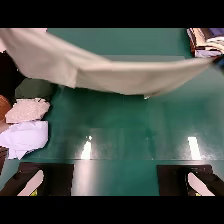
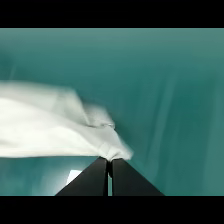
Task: Fold the shirts.
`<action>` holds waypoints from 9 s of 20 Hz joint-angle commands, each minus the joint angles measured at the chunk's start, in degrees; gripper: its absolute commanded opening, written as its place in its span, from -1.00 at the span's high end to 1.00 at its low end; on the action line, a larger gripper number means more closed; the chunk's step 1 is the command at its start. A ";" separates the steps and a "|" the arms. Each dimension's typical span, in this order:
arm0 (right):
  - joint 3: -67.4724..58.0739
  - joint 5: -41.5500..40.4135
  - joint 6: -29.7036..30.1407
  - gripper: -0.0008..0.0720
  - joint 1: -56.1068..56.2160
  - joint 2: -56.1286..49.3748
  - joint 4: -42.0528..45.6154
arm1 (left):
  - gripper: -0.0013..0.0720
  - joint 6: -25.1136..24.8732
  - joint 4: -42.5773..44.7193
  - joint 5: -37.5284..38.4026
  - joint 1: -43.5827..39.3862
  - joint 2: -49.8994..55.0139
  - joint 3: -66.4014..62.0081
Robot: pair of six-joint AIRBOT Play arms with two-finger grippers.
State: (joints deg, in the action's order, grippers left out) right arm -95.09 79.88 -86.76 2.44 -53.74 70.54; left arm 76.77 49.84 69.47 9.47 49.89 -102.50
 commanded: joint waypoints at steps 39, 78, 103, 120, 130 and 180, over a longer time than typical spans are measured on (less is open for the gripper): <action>-5.11 -4.04 4.87 0.93 -5.95 -46.53 0.09 | 0.90 -4.70 12.81 -1.68 -7.80 48.09 14.03; 35.41 -3.48 6.86 -0.09 -10.54 -7.54 -0.20 | 0.25 5.27 -4.15 -12.28 -6.16 -0.85 85.24; 56.35 4.68 10.34 0.93 -12.17 -3.58 4.81 | 0.91 5.79 6.80 6.88 -6.16 -8.76 71.49; 30.86 -0.66 9.70 0.93 -12.20 -15.34 1.14 | 0.90 3.78 4.00 -5.11 -6.16 12.37 48.83; 9.33 -1.18 9.70 -0.08 -12.20 -40.76 -12.63 | 0.44 2.12 -0.98 -14.12 -6.16 33.92 36.09; -11.58 -0.13 13.42 0.93 24.65 -31.98 -24.55 | 0.90 6.69 3.98 -6.10 -27.26 48.06 7.61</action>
State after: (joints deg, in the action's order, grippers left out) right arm -106.43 83.59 -73.34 21.91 -85.21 46.04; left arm 83.90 50.57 60.01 -22.90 102.74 -93.58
